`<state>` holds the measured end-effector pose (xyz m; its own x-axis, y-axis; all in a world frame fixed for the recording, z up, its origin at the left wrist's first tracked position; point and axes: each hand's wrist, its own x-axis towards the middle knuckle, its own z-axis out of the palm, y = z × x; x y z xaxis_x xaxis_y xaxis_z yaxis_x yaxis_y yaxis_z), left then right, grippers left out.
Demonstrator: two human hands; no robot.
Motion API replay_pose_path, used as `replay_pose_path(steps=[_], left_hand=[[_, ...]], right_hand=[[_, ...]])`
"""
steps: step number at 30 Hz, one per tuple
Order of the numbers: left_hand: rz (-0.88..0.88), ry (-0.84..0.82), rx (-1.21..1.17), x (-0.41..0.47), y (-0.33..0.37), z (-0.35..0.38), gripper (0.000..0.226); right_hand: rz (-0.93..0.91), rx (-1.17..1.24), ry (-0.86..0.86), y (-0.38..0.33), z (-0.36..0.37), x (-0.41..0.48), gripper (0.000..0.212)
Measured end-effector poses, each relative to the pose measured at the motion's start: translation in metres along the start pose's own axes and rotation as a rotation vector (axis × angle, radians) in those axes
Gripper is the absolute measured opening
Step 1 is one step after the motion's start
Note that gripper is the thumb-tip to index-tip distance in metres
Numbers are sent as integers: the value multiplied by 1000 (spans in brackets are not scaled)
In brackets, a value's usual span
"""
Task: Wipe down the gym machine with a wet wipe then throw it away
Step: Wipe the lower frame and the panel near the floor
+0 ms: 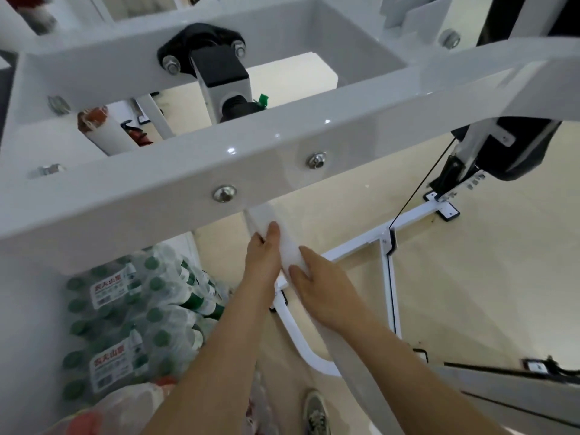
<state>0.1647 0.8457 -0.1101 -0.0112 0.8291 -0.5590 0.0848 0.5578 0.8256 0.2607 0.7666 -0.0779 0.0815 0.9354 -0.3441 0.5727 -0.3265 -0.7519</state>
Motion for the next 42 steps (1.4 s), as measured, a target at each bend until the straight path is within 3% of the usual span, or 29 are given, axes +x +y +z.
replay_pose_path(steps=[5,9,12,16,22,29,34,38,42], left_hand=[[-72,93,8,10,23,1,49],[-13,141,61,29,48,8,36],[12,156,55,38,53,9,34],[-27,133,44,31,41,7,52],[-84,88,36,-35,2,24,24],[-116,84,21,-106,-53,47,23],[-124,82,-14,-177,-94,67,11],[-239,121,-168,-226,-117,87,30],[-296,24,-107,-268,-135,103,15]], right_hand=[[-83,-39,129,3,6,1,19],[-63,33,144,-11,2,22,59],[37,162,66,-24,0,38,65],[92,197,59,-22,2,33,64],[191,318,62,-5,-9,-4,56],[304,490,-44,19,-25,-67,38],[222,332,-182,55,-38,-127,36],[96,-84,-249,87,-47,-171,29],[23,-377,-227,105,-59,-213,26]])
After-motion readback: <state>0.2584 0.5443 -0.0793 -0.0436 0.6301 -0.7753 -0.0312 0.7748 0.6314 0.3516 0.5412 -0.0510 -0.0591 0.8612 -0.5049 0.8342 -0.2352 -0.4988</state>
